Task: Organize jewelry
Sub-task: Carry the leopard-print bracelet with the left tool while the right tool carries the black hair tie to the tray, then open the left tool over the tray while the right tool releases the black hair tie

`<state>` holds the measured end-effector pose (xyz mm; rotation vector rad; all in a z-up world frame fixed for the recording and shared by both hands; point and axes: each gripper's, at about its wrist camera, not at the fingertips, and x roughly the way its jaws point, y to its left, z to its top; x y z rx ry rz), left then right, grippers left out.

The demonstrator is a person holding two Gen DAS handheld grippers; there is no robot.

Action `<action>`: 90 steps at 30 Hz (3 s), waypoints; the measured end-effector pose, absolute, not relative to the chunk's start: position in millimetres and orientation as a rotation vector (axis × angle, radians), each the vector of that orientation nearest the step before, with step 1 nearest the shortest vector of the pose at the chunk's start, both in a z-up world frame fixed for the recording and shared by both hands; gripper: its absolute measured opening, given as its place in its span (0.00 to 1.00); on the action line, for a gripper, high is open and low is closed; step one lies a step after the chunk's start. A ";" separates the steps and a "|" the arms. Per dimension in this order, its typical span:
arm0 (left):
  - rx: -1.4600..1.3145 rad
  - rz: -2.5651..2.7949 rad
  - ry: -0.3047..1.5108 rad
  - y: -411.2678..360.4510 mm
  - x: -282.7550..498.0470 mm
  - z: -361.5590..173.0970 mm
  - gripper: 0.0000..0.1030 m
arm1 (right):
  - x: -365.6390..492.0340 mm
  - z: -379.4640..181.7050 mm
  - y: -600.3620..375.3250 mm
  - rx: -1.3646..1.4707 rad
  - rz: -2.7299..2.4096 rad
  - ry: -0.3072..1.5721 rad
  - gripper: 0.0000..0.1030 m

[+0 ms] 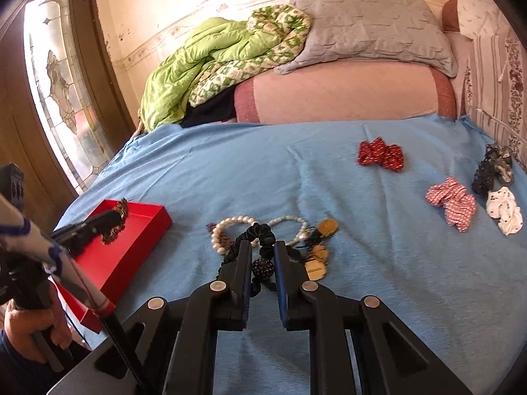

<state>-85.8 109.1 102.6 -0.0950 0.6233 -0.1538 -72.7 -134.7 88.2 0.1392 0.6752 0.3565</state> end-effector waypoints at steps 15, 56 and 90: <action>-0.150 -0.032 0.558 176.2 -125.9 127.0 0.11 | -76.6 114.4 -55.5 0.147 0.514 0.715 0.14; -0.282 0.065 0.690 277.1 -64.6 99.9 0.12 | -9.2 112.9 83.3 0.245 0.665 0.780 0.14; -0.317 0.145 0.863 289.7 -10.5 58.8 0.12 | 55.2 42.5 135.9 0.121 0.696 0.985 0.15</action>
